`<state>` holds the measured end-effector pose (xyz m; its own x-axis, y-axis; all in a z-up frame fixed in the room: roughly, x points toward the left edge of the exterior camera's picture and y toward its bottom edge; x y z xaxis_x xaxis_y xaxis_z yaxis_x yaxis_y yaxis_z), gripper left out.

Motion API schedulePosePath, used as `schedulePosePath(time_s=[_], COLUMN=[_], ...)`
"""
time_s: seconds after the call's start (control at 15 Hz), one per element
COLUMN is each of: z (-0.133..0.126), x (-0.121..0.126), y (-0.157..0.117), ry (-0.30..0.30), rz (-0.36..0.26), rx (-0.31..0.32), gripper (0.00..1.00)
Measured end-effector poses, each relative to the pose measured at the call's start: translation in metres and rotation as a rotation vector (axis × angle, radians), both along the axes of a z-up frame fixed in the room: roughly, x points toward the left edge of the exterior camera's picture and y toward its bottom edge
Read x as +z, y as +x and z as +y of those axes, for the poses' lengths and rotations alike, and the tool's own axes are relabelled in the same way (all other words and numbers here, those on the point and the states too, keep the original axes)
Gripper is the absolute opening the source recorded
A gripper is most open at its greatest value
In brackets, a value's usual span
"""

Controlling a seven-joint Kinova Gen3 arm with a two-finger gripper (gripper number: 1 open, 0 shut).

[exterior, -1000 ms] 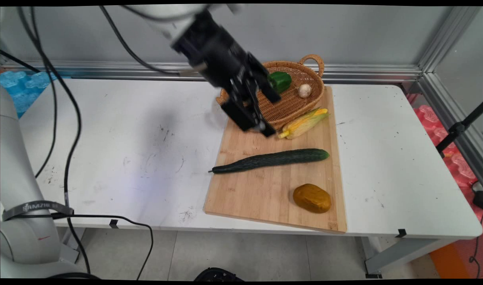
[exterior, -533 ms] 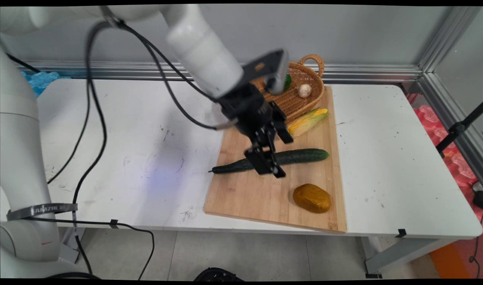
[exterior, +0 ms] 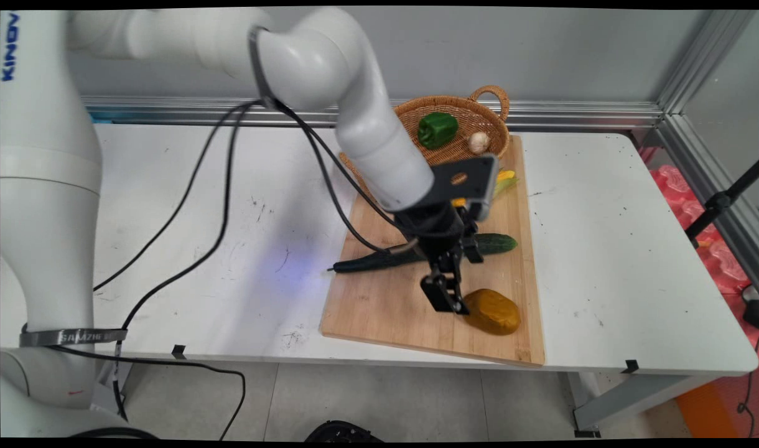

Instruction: Pick up the potato from the cutting board

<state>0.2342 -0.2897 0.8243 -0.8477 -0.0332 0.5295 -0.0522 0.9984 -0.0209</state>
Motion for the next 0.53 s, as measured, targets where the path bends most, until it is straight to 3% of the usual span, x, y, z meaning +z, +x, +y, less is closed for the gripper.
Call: schedulePosePath(time_s=[0.53], z=[-0.012], x=[-0.040], y=[-0.037], ry=[-0.010], rz=[-0.042], rx=[-0.036], gripper=[1.00])
